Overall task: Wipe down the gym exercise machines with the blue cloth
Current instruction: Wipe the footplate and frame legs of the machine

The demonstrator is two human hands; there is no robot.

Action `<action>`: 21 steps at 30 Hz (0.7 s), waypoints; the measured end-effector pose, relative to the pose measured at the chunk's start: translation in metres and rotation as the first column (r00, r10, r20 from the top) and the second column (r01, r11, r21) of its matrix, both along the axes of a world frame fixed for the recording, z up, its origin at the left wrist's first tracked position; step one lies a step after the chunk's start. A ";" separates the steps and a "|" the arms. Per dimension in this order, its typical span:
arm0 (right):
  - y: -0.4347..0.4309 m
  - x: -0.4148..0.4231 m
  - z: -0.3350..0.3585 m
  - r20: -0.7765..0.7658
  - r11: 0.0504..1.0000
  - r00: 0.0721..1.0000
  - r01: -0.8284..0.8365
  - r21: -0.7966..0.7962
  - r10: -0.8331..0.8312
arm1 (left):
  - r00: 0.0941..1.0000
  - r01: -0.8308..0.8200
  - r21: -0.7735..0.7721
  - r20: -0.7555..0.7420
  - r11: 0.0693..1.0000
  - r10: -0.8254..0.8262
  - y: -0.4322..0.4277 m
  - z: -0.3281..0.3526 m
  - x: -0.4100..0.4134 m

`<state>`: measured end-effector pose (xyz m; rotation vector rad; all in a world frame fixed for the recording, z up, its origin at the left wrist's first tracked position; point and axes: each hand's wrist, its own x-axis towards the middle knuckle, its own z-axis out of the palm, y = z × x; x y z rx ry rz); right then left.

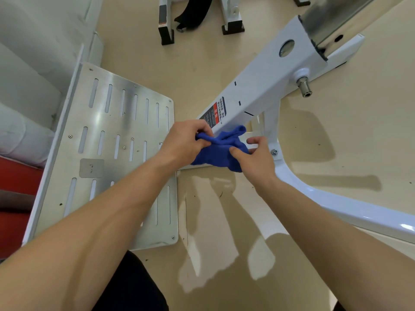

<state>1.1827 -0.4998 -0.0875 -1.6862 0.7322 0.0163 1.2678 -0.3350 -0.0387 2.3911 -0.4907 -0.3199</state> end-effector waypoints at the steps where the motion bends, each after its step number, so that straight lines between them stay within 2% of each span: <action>1: -0.005 -0.001 0.002 0.000 0.998 0.998 -0.057 -0.016 0.057 | 0.999 0.029 -0.007 0.019 1.000 -0.029 -0.002 0.003 -0.002; 6: -0.020 0.001 0.015 0.125 0.962 0.956 -0.253 -0.098 0.264 | 0.983 0.169 -0.068 0.090 0.983 -0.163 -0.012 0.018 -0.009; 10: -0.036 0.000 0.023 0.154 0.951 0.941 -0.287 -0.111 0.302 | 0.985 0.148 -0.087 0.105 0.985 -0.139 -0.010 0.017 -0.011; 13: -0.049 0.000 0.034 0.137 0.910 0.900 -0.402 -0.103 0.414 | 0.995 0.088 -0.059 0.056 0.994 -0.084 -0.007 0.010 -0.010; 16: -0.052 0.001 0.053 0.149 0.869 0.857 -0.483 -0.105 0.494 | 0.994 0.104 0.020 -0.048 0.994 -0.103 -0.007 0.005 -0.014; 18: -0.050 0.001 0.067 0.161 0.841 0.827 -0.520 -0.150 0.539 | 0.980 0.157 -0.009 -0.119 0.987 -0.157 -0.012 0.009 -0.021; 21: -0.047 0.000 0.079 0.181 0.842 0.823 -0.524 -0.128 0.539 | 0.970 0.198 -0.121 -0.118 0.973 -0.212 -0.024 0.020 -0.025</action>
